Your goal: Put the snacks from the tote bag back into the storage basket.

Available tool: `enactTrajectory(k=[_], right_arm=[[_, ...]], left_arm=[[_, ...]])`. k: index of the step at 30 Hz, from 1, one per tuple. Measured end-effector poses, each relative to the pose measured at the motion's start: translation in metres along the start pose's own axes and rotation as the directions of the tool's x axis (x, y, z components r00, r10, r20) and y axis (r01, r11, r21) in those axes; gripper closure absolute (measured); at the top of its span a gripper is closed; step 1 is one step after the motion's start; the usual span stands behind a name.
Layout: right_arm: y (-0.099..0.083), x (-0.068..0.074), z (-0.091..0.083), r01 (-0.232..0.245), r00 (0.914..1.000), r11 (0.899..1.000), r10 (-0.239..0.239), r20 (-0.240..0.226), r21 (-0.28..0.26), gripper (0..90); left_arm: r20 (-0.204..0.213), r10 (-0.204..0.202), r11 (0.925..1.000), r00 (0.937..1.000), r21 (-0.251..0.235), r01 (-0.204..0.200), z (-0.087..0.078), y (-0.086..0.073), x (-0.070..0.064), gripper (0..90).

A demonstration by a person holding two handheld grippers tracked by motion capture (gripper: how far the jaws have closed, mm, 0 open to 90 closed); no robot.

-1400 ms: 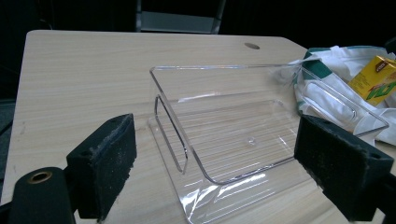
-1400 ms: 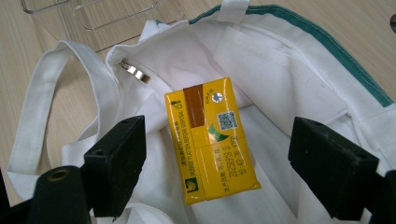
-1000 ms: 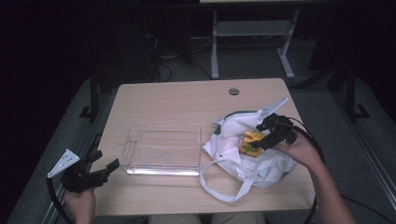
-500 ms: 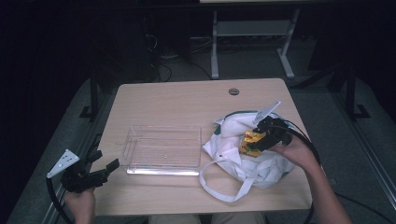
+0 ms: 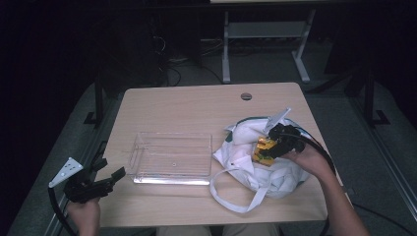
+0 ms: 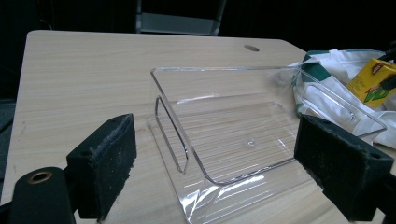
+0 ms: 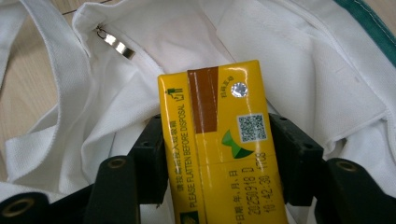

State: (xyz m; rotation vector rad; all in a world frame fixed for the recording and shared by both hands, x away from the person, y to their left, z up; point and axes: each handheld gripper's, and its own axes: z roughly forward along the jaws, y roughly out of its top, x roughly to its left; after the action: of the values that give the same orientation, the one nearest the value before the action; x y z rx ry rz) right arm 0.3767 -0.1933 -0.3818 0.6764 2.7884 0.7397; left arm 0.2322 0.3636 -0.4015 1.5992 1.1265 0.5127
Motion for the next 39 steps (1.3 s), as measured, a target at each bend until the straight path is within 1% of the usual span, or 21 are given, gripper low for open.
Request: enactTrajectory(k=[3,8,12,14,21,23,24,26,27,32,33,35,37,39], right_arm=[[0.000,-0.001,-0.001,-0.004,1.0000,1.000,0.004,-0.005,-0.001,47.1],[0.000,-0.002,-0.001,0.010,0.9999,1.000,-0.010,-0.008,-0.004,49.0],[0.001,-0.004,-0.001,0.009,0.9999,1.000,-0.009,-0.012,-0.004,50.0],[0.003,-0.004,-0.002,0.010,0.9998,1.000,-0.010,-0.016,0.015,50.6],[0.007,-0.005,-0.004,0.024,0.9994,0.999,-0.024,-0.026,0.029,51.5],[0.008,-0.005,-0.007,0.022,0.9993,0.999,-0.022,-0.031,0.025,51.6],[0.008,-0.005,-0.009,0.024,0.9993,1.000,-0.024,-0.028,0.011,51.8],[0.008,-0.005,-0.012,0.011,0.9992,1.000,-0.011,-0.039,0.009,51.8],[0.008,-0.006,-0.013,0.024,0.9991,1.000,-0.024,-0.034,0.006,51.8],[0.012,-0.003,-0.020,0.030,0.9992,1.000,-0.030,-0.028,0.009,51.8],[0.015,-0.003,-0.024,0.041,0.9987,0.999,-0.041,-0.028,-0.001,51.9],[0.016,-0.002,-0.026,0.049,0.9985,0.999,-0.049,-0.026,-0.005,51.9],[0.019,0.000,-0.034,0.055,0.9982,0.998,-0.055,-0.025,-0.012,51.9],[0.021,0.000,-0.036,0.057,0.9981,0.998,-0.057,-0.024,-0.021,51.9]], left_arm=[[0.000,0.001,1.0000,1.0000,0.000,-0.001,0.000,0.000,0.000,12.6],[0.000,0.000,1.0000,1.0000,-0.002,0.000,0.001,0.000,0.000,12.6],[0.000,-0.002,1.0000,1.0000,-0.002,0.002,0.001,0.000,0.000,12.6],[-0.001,0.000,1.0000,1.0000,-0.001,0.000,0.000,0.000,0.000,12.6],[-0.001,-0.002,1.0000,1.0000,-0.002,0.002,0.000,0.000,0.000,12.6],[-0.001,-0.003,1.0000,1.0000,-0.002,0.003,0.000,0.000,0.000,12.6],[-0.001,-0.004,1.0000,1.0000,-0.003,0.004,0.000,0.000,0.000,12.6],[-0.001,-0.003,1.0000,1.0000,-0.002,0.003,0.000,0.000,0.000,12.6],[-0.001,-0.003,1.0000,1.0000,-0.002,0.003,0.000,0.000,0.000,12.6],[-0.002,-0.002,1.0000,1.0000,0.000,0.002,0.000,0.000,0.000,12.6],[-0.002,-0.004,1.0000,1.0000,-0.001,0.004,0.000,0.000,0.000,12.6],[-0.003,-0.004,1.0000,1.0000,-0.004,0.004,0.000,0.000,0.000,12.6],[-0.003,-0.003,1.0000,1.0000,-0.005,0.003,0.000,0.000,0.000,12.6],[-0.003,-0.004,1.0000,1.0000,-0.003,0.004,0.000,0.000,0.000,12.6]])
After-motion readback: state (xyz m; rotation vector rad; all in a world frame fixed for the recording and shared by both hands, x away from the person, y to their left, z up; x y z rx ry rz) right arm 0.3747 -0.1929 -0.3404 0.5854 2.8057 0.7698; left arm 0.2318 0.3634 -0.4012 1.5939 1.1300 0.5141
